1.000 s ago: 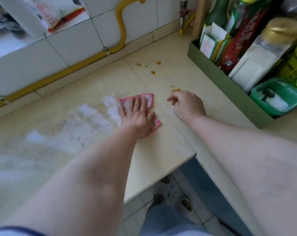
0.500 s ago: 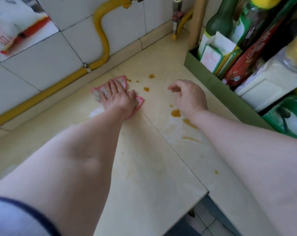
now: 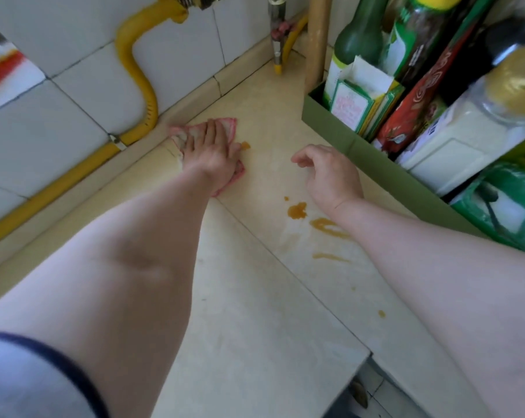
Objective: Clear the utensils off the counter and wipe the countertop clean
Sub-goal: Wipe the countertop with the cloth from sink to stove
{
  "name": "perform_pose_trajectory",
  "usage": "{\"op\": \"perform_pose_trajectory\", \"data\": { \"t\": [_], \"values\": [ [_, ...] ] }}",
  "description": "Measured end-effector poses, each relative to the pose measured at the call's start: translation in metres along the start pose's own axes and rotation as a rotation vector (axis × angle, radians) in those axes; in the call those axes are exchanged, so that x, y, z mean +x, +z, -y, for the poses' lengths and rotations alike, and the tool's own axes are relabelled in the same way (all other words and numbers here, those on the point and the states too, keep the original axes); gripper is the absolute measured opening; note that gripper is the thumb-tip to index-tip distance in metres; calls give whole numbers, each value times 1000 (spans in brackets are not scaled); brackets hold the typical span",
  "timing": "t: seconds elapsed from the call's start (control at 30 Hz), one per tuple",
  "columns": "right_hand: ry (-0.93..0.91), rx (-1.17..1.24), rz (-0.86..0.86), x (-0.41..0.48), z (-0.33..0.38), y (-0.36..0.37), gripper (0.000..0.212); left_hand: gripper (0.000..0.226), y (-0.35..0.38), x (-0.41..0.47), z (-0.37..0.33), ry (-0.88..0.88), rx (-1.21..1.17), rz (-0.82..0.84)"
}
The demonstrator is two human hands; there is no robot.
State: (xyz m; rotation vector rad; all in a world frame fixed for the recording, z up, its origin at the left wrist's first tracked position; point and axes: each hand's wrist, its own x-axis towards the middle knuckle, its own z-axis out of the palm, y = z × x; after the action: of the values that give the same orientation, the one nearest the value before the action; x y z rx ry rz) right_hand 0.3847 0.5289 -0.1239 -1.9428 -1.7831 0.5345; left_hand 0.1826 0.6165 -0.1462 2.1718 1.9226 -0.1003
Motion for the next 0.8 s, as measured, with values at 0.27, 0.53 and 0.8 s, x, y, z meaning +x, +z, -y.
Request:
{"op": "perform_pose_trajectory", "data": {
  "t": [0.27, 0.53, 0.8],
  "values": [
    [69, -125, -27, -30, -19, -23, 61, 69, 10, -23, -51, 127, -22, 83],
    [119, -156, -37, -71, -38, -48, 59, 67, 22, -83, -115, 228, -80, 149],
    [129, -172, -48, -122, -55, -84, 57, 70, 46, -152, -171, 296, -94, 203]
  ]
}}
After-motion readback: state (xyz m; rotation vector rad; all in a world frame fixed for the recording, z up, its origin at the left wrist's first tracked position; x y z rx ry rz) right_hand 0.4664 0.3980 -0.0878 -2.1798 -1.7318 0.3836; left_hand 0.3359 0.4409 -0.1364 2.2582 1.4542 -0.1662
